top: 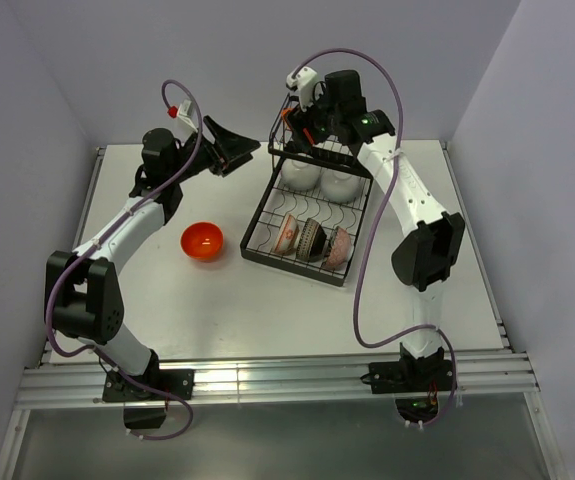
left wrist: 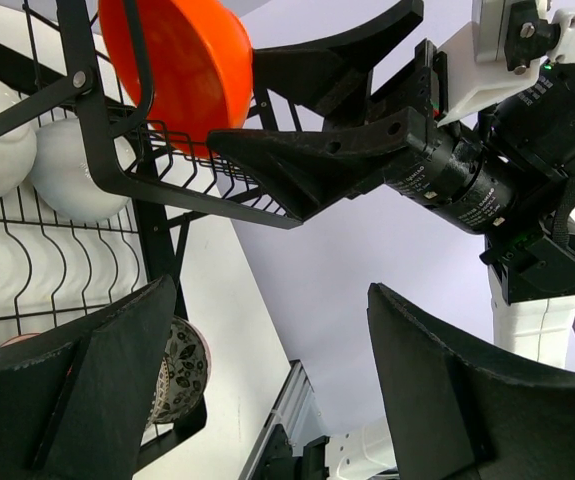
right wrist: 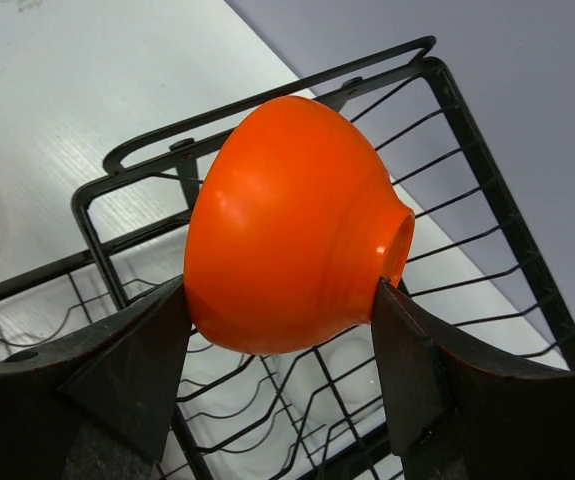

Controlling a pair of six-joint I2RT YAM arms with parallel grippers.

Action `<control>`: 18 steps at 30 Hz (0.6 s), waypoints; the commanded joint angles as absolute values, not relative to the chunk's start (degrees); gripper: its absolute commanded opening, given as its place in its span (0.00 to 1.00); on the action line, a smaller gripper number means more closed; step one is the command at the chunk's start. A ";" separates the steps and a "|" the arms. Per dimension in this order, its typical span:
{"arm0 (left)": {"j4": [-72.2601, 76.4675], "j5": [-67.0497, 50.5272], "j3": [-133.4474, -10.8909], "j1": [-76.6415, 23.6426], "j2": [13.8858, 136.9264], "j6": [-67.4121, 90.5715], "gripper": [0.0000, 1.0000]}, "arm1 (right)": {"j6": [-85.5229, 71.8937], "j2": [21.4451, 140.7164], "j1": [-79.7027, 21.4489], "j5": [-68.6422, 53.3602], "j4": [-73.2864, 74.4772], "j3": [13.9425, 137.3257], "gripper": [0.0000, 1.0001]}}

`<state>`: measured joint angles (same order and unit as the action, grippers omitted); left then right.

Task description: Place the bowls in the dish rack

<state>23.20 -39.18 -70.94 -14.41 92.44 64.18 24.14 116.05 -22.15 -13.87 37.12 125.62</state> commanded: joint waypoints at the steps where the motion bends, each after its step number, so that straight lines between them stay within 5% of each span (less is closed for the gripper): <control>1: 26.10 -39.73 -71.02 -14.15 91.06 63.98 0.84 | 27.94 111.27 -22.32 -9.41 33.31 125.51 0.57; 18: 26.37 -40.08 -70.75 -14.15 91.41 64.69 0.84 | 37.96 111.00 -22.76 -9.76 40.42 126.65 0.62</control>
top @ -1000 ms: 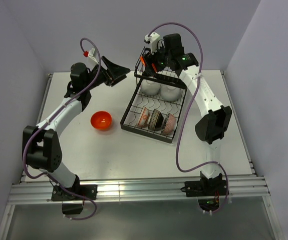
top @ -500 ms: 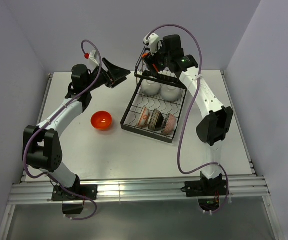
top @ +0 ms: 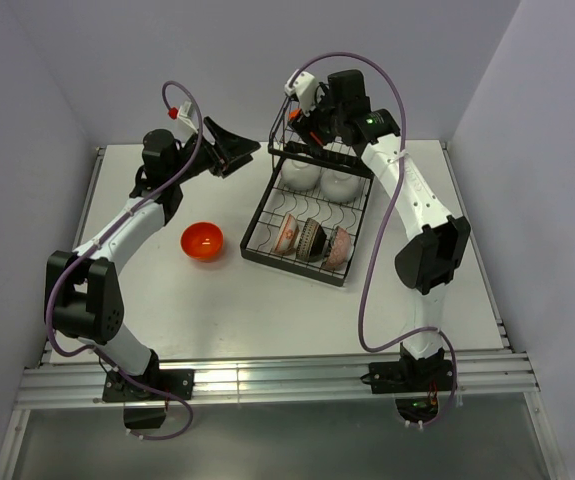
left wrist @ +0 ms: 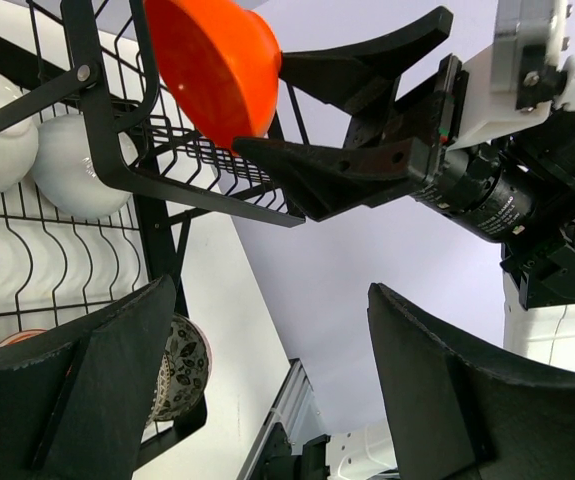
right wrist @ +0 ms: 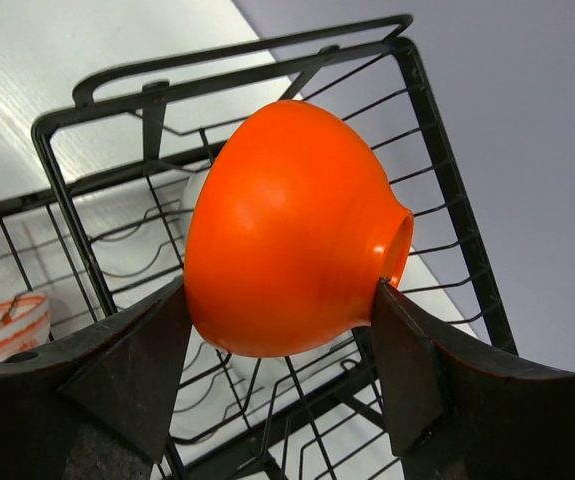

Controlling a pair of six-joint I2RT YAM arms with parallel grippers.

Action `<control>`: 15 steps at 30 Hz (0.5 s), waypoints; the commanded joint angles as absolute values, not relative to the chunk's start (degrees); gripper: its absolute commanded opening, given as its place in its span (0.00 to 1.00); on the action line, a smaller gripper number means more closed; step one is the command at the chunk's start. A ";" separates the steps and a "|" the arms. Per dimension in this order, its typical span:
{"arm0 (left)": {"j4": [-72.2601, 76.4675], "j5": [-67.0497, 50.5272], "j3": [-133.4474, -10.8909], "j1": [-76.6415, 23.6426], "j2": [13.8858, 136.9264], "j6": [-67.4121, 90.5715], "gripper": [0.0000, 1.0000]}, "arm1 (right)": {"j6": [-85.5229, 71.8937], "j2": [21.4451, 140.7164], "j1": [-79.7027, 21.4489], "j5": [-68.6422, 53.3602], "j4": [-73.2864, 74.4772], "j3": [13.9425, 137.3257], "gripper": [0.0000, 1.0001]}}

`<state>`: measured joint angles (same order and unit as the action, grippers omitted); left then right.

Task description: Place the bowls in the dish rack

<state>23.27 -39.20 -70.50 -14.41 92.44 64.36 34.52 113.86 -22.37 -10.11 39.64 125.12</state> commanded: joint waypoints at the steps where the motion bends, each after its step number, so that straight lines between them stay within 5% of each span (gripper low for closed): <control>1: 26.19 -40.08 -70.75 -14.15 91.32 64.69 0.84 | 38.58 111.27 -22.85 -9.58 40.52 126.74 0.62; 6: 26.19 -40.17 -70.58 -14.06 91.32 64.69 0.84 | 39.99 113.02 -23.38 -8.88 42.62 129.46 0.68; 11: 25.57 -40.08 -71.10 -13.98 91.32 64.42 0.85 | 40.26 113.29 -24.26 -7.56 42.37 129.12 0.91; 15: 25.66 -39.90 -71.10 -13.89 91.32 64.34 0.86 | 40.34 112.50 -24.61 -7.21 41.49 128.50 0.96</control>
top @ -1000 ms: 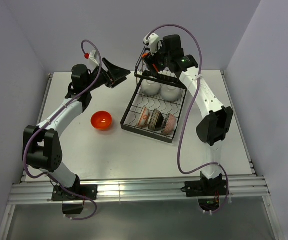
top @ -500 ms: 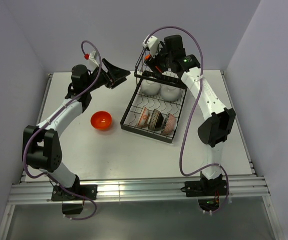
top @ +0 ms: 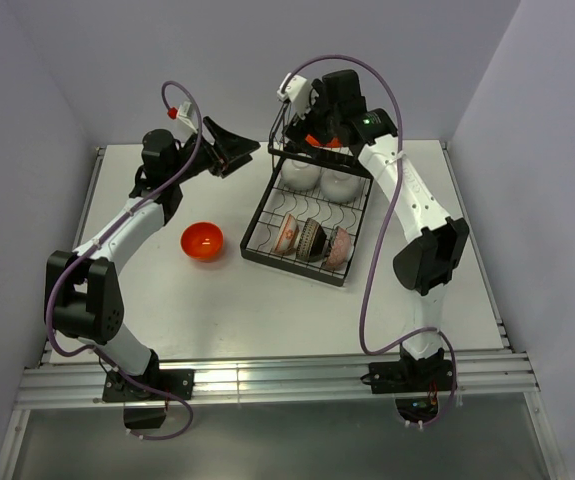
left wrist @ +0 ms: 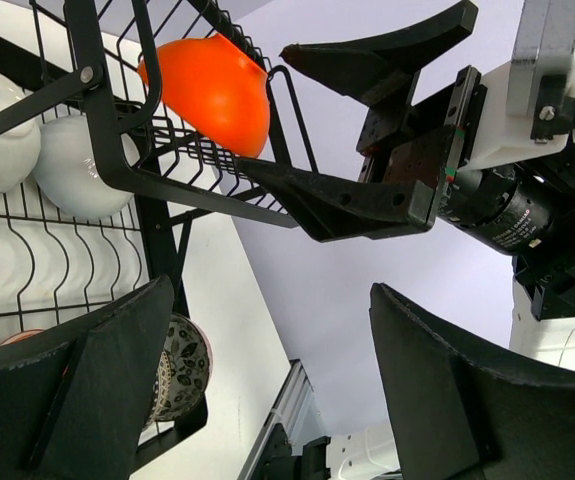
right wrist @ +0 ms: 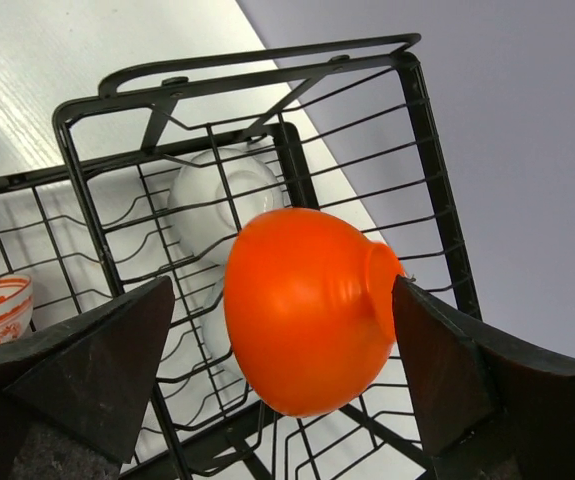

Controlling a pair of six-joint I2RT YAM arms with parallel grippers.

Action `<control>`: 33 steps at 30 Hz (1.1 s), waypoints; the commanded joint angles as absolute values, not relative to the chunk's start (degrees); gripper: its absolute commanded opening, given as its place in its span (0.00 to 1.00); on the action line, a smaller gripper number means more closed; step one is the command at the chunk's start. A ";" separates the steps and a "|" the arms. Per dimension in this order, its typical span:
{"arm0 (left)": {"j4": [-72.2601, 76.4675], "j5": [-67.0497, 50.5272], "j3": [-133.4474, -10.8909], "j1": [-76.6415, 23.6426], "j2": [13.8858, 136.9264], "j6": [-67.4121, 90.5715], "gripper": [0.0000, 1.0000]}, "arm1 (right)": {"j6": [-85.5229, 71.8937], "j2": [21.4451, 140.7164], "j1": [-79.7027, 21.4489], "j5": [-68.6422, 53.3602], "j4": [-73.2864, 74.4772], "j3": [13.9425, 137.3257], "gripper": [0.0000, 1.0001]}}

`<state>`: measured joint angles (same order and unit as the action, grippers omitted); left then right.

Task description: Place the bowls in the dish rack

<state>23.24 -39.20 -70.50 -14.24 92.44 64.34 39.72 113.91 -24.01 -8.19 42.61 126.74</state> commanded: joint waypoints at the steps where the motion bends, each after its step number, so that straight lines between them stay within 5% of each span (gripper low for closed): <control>1: 25.75 -39.99 -71.10 -13.89 91.14 64.34 0.86 | 40.34 112.59 -24.87 -7.12 41.66 128.84 0.97; 11: 14.87 -42.36 -74.61 -9.24 86.84 46.70 0.88 | 36.57 107.42 -25.23 -10.54 42.10 128.76 0.98; 19: -31.44 -49.13 -79.02 -0.97 76.65 -24.35 0.89 | 28.31 99.41 -23.91 -16.95 41.84 122.27 1.00; 25: -54.11 -40.88 -67.96 -1.23 69.62 -66.76 0.86 | 19.96 95.63 -20.66 -24.06 43.42 119.36 1.00; 33: -45.28 -27.78 -48.80 -5.18 63.54 -79.72 0.87 | 10.38 87.37 -19.16 -30.05 40.08 104.70 1.00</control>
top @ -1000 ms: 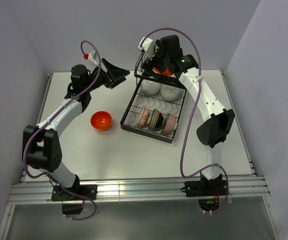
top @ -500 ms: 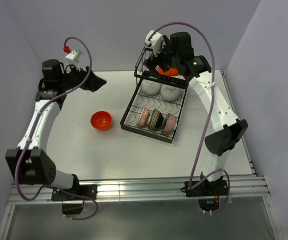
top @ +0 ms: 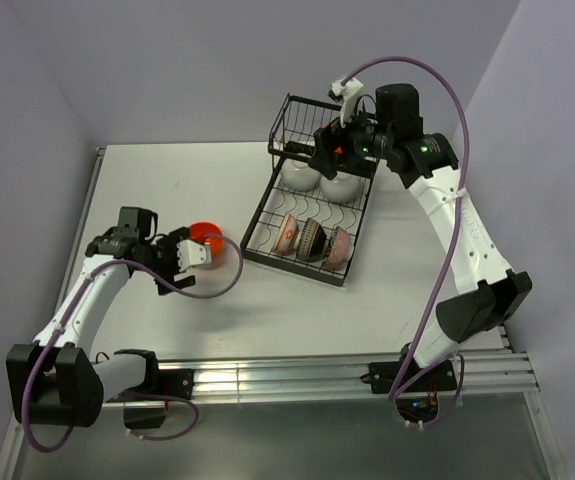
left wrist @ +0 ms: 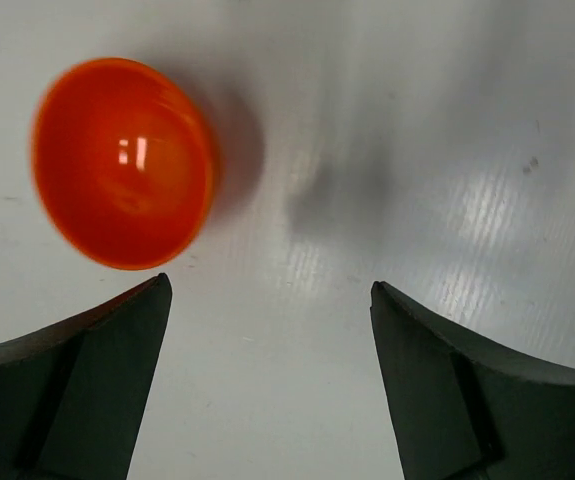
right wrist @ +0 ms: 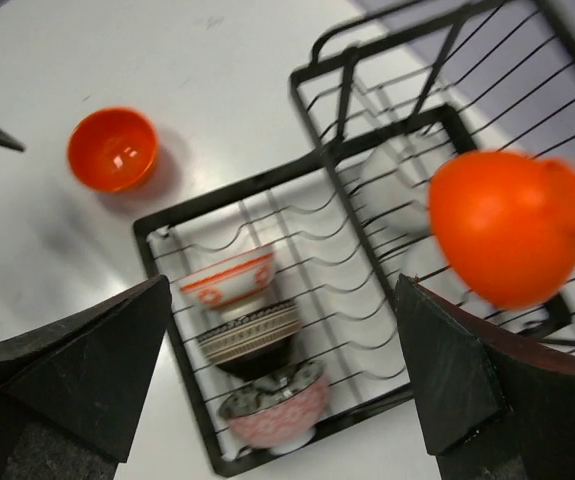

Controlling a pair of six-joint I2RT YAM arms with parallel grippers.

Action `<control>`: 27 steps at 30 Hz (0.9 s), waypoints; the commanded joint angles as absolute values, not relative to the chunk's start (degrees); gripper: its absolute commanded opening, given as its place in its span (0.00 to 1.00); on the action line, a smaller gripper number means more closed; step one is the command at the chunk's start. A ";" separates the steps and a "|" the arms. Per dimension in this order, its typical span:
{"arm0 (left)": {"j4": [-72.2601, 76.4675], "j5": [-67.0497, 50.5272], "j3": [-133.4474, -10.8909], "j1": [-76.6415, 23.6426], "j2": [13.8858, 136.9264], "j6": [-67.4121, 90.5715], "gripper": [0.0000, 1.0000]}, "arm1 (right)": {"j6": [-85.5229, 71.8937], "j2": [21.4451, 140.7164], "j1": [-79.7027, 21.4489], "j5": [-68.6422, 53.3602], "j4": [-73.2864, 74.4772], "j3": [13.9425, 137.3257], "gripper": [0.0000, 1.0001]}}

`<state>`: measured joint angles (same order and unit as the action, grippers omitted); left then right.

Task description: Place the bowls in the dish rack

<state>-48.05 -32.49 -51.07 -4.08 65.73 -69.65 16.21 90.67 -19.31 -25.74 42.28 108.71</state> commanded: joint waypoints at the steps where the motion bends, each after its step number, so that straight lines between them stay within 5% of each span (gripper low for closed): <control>1: -44.05 -27.60 -48.52 -5.71 64.07 -79.46 0.86 | 9.76 86.41 -18.99 -30.32 39.90 103.72 1.00; 18: -37.10 -27.60 -52.64 -9.58 81.99 -85.96 0.74 | 4.31 84.55 -14.33 -35.77 37.88 99.67 1.00; 24: -38.93 -25.75 -55.90 -9.67 88.15 -85.95 0.49 | 5.18 83.85 -12.04 -36.30 38.50 99.32 1.00; 27: -40.07 -24.35 -56.34 -10.10 88.94 -87.18 0.29 | 5.62 84.02 -11.43 -36.47 39.02 99.93 1.00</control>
